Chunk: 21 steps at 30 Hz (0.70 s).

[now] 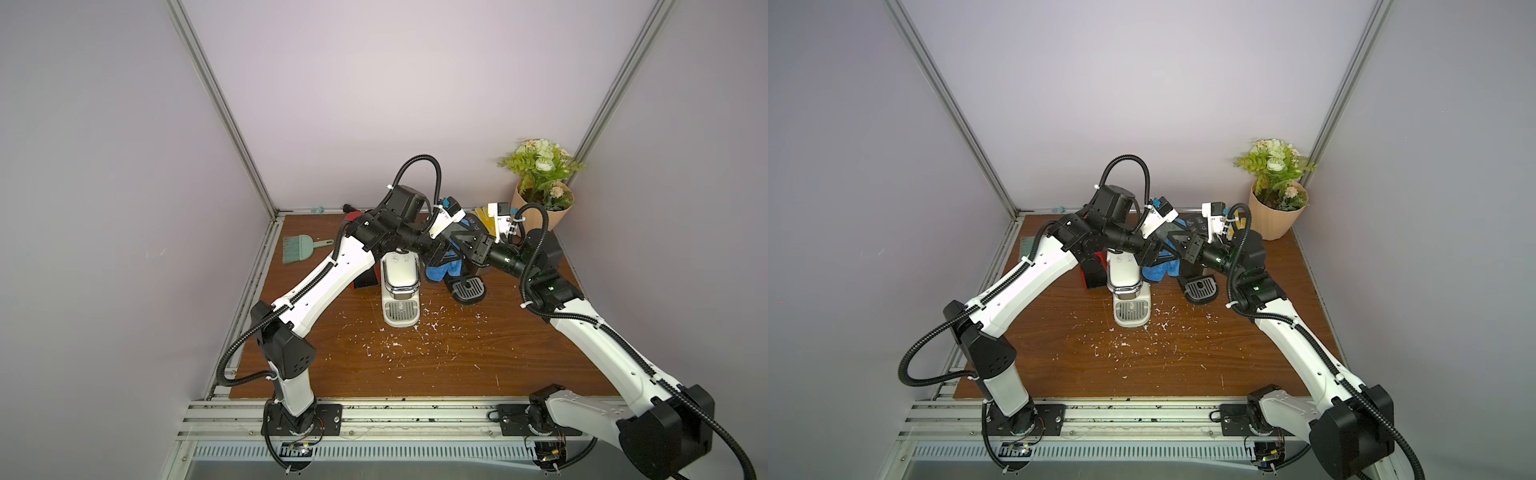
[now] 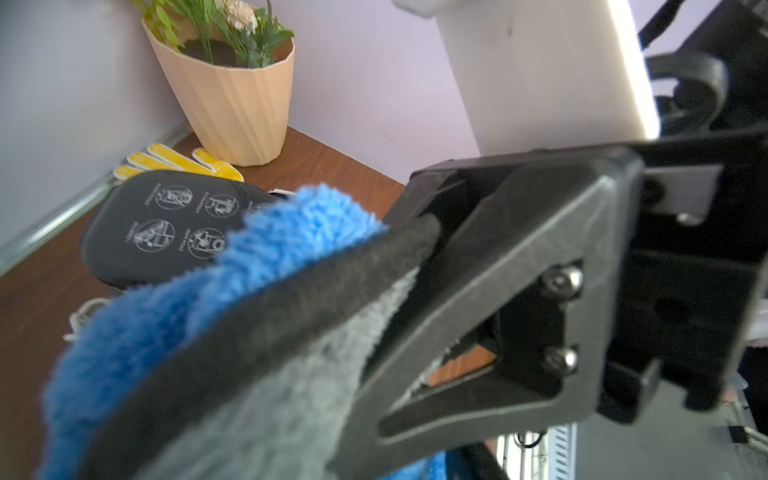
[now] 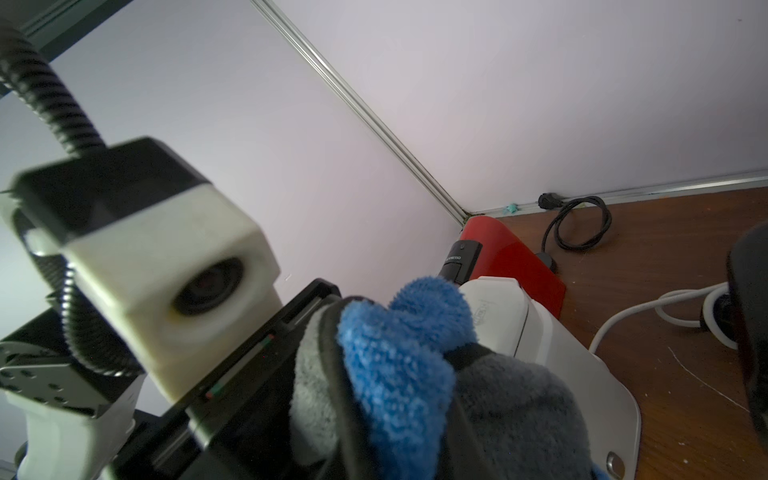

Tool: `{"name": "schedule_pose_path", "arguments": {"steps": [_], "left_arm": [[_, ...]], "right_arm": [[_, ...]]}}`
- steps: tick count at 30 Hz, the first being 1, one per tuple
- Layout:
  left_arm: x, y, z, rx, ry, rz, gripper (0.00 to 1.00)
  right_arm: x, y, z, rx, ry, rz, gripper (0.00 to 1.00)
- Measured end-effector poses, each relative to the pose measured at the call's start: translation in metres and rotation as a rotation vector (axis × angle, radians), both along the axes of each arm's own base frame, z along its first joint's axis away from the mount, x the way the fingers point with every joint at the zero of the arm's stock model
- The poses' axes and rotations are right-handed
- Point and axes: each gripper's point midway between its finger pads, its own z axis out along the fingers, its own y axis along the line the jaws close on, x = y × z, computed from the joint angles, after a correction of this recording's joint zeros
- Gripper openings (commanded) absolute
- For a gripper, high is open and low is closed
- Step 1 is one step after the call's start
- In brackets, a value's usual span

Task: Wipe the surface of a coffee machine
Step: Adjust the cleaning item.

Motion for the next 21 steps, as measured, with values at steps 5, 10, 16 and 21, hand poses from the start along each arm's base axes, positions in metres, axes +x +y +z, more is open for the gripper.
{"name": "schedule_pose_path", "arguments": {"steps": [5, 10, 16, 21], "left_arm": [[0.006, 0.002, -0.015, 0.054, -0.027, 0.062, 0.68], [0.012, 0.02, -0.025, 0.111, -0.08, 0.163, 0.72], [0.01, 0.054, -0.027, 0.132, -0.131, 0.308, 0.71], [0.004, 0.079, -0.039, 0.12, -0.13, 0.398, 0.7]], "right_arm": [[-0.007, -0.006, -0.008, -0.056, 0.017, -0.045, 0.11], [-0.023, -0.026, -0.021, -0.112, 0.024, -0.122, 0.09], [-0.028, -0.089, -0.049, -0.167, 0.07, -0.333, 0.08], [-0.017, -0.145, -0.062, -0.17, 0.105, -0.519, 0.08]]}}
